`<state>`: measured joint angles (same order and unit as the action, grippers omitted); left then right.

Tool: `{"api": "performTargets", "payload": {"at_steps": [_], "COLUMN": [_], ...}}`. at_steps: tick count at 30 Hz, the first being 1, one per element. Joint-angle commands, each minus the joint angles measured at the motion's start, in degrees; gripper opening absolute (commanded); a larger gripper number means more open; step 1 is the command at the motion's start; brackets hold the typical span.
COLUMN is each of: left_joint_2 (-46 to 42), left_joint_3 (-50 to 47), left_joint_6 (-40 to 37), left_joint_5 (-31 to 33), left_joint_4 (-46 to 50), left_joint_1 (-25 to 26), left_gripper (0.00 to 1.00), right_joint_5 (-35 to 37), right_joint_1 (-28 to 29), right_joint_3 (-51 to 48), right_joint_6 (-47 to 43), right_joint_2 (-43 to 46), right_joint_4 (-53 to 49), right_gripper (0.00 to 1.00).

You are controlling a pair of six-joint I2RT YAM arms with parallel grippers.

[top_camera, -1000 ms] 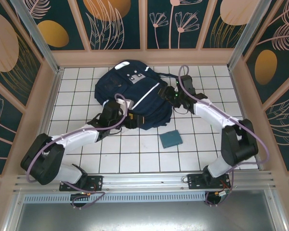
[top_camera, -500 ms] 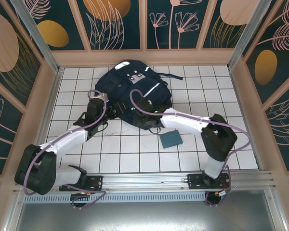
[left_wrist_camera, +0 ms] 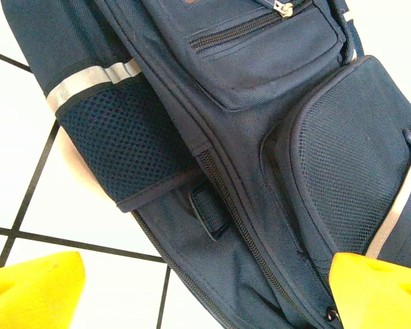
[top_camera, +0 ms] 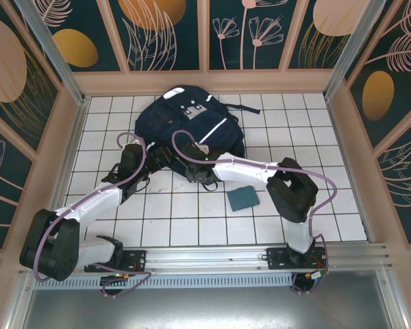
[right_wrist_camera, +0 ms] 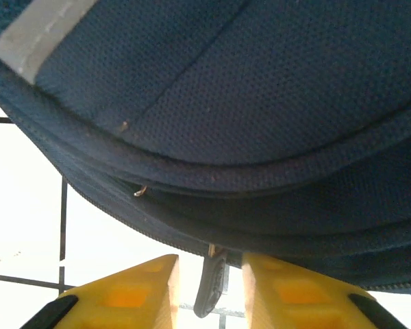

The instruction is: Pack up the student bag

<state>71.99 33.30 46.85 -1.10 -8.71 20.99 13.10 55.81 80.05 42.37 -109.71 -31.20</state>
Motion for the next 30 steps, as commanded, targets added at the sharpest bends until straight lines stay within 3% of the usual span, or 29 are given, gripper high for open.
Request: {"api": "performTargets", "payload": {"at_steps": [1, 9, 15, 24, 30], "left_joint_2": [-0.19, 0.70, 1.89, 8.35, 12.68], "left_joint_3": [-0.61, -1.64, -4.43, -6.32, -5.13], "left_joint_6": [1.39, 5.42, 11.26, 18.60, 20.72], "left_joint_5": [-1.13, -4.88, -11.86, -17.84, -19.00], "left_joint_4": [-0.68, -3.79, -11.96, -25.26, -29.43], "left_joint_1": [-0.23, -0.25, -0.22, 0.17, 0.72], "left_gripper": [0.92, 0.86, 0.76, 0.48, 0.46], "right_joint_5": [1.90, 3.75, 4.31, 1.76, 0.15], "right_joint_1": [-0.25, -0.22, -0.18, -0.26, -0.70], "right_joint_3": [1.98, 2.27, 1.52, -1.64, -2.68], "right_joint_6": [-0.01, -1.19, -3.77, -7.88, -8.01], "right_joint_2": [-1.33, -1.99, -0.87, 3.47, 4.45], "right_joint_4": [-2.52, -3.87, -3.37, 1.18, 2.46], "right_gripper": [0.25, 0.12, 0.01, 0.00, 0.00]}}
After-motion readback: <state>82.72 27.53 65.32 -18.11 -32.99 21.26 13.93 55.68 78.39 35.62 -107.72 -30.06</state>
